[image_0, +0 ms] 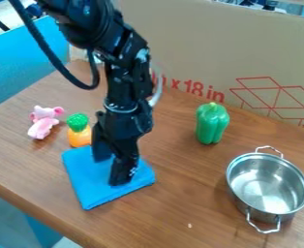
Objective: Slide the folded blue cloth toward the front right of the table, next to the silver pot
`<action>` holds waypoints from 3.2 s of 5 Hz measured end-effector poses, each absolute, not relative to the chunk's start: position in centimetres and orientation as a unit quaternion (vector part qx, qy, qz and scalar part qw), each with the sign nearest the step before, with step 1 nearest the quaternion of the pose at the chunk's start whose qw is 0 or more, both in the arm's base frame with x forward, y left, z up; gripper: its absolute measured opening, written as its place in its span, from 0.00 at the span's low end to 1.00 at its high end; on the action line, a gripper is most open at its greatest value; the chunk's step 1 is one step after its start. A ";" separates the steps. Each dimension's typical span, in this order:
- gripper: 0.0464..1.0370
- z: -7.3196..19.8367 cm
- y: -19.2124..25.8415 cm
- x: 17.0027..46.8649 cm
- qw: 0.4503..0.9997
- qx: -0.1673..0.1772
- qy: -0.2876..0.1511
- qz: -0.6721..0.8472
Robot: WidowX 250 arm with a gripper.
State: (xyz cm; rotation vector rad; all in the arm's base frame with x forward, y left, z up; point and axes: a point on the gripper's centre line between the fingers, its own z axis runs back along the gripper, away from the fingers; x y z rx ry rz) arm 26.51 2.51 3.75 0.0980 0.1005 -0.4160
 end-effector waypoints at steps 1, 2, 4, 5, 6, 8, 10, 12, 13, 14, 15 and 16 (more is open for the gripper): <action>0.97 3.7 2.8 26.6 0.978 0.057 0.050 -0.196; 0.97 3.2 2.9 26.6 0.979 0.049 0.035 -0.193; 0.96 0.8 -0.2 25.8 0.982 -0.001 -0.017 -0.188; 0.96 0.6 -0.6 25.6 0.984 -0.003 -0.024 -0.175; 0.96 0.7 -1.8 25.6 0.989 -0.009 -0.033 -0.145; 0.96 0.9 -7.8 25.2 0.987 -0.010 -0.033 -0.156; 0.96 1.7 -8.5 25.1 0.988 -0.003 -0.049 -0.146; 0.96 3.0 -6.3 25.0 0.993 -0.005 -0.053 -0.102; 0.96 6.6 -5.9 26.2 0.990 -0.012 -0.109 -0.086; 0.96 8.4 -4.9 26.1 0.989 -0.009 -0.132 -0.066; 0.96 8.9 -2.4 25.1 0.993 -0.001 -0.113 -0.027; 0.96 9.1 2.0 23.3 0.998 0.033 -0.048 0.022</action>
